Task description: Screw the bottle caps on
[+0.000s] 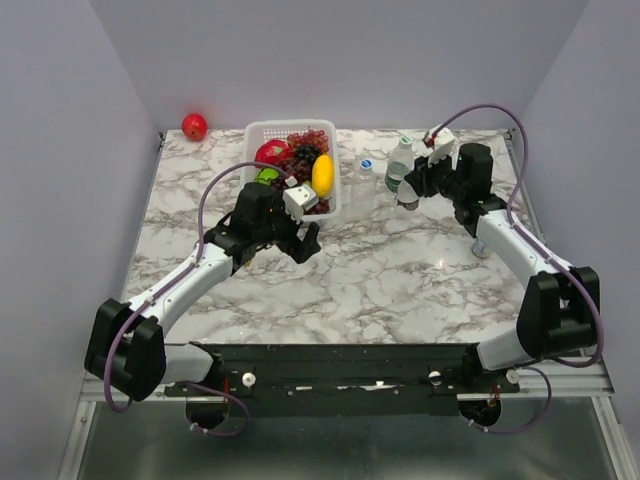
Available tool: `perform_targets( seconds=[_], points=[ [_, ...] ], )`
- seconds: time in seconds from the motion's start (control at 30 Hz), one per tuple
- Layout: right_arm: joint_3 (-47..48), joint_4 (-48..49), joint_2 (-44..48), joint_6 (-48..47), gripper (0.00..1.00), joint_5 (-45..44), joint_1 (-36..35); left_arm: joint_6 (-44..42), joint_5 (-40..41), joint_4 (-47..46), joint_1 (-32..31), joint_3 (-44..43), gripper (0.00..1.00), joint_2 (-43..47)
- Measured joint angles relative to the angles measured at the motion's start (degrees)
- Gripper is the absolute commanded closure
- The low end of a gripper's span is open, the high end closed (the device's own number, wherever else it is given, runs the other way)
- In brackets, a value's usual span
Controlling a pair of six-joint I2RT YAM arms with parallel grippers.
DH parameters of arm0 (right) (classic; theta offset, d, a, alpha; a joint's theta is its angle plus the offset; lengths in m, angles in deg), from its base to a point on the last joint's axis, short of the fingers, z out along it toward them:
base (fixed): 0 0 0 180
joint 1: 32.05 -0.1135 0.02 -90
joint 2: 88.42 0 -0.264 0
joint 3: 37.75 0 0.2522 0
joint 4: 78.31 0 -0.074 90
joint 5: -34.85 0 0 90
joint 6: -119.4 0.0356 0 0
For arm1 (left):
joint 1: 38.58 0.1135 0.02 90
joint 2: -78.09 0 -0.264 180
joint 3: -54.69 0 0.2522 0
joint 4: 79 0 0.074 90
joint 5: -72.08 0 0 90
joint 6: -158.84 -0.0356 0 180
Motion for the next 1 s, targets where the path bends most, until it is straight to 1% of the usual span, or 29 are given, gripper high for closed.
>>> perform_targets(
  seconds=[0.17, 0.33, 0.53, 0.63, 0.77, 0.83, 0.87, 0.9, 0.97, 1.0],
  points=[
    [0.0, 3.69, -4.33, -1.05, 1.0, 0.7, 0.13, -0.76, -0.04, 1.73, 1.29, -0.02, 0.01, 0.0],
    [0.0, 4.68, -5.88, -1.33, 1.0, 1.27, 0.35, -1.4, -0.04, 2.49, 1.99, -0.22, 0.01, -0.22],
    [-1.09, 6.84, -6.19, -1.38, 0.93, 1.68, 0.35, -1.68, -0.04, 2.51, 2.36, -0.26, 0.01, -0.48],
    [-2.84, 7.87, -6.25, -1.53, 0.88, 1.7, 0.37, -1.68, -0.04, 2.69, 2.36, -0.28, 0.01, -0.48],
    [-3.96, 8.94, -6.91, -1.62, 0.76, 1.7, 0.35, -1.68, -0.04, 2.89, 2.43, -0.33, 0.01, -0.52],
    [-4.09, 9.31, -6.95, -1.68, 0.73, 1.73, 0.37, -1.68, -0.04, 2.89, 2.43, -0.33, 0.01, -0.55],
    [-4.13, 9.49, -6.95, -1.73, 0.68, 1.75, 0.37, -1.68, -0.04, 2.89, 2.43, -0.33, 0.01, -0.57],
    [-4.17, 9.62, -6.95, -1.77, 0.65, 1.79, 0.35, -1.68, -0.04, 2.89, 2.43, -0.35, 0.01, -0.59],
    [-4.22, 9.68, -6.97, -1.77, 0.59, 1.97, 0.35, -1.66, -0.04, 2.89, 2.43, -0.42, 0.01, -0.72],
    [-4.24, 9.77, -7.02, -1.79, 0.58, 2.01, 0.37, -1.66, -0.04, 2.86, 2.43, -0.46, 0.01, -0.83]
  ],
)
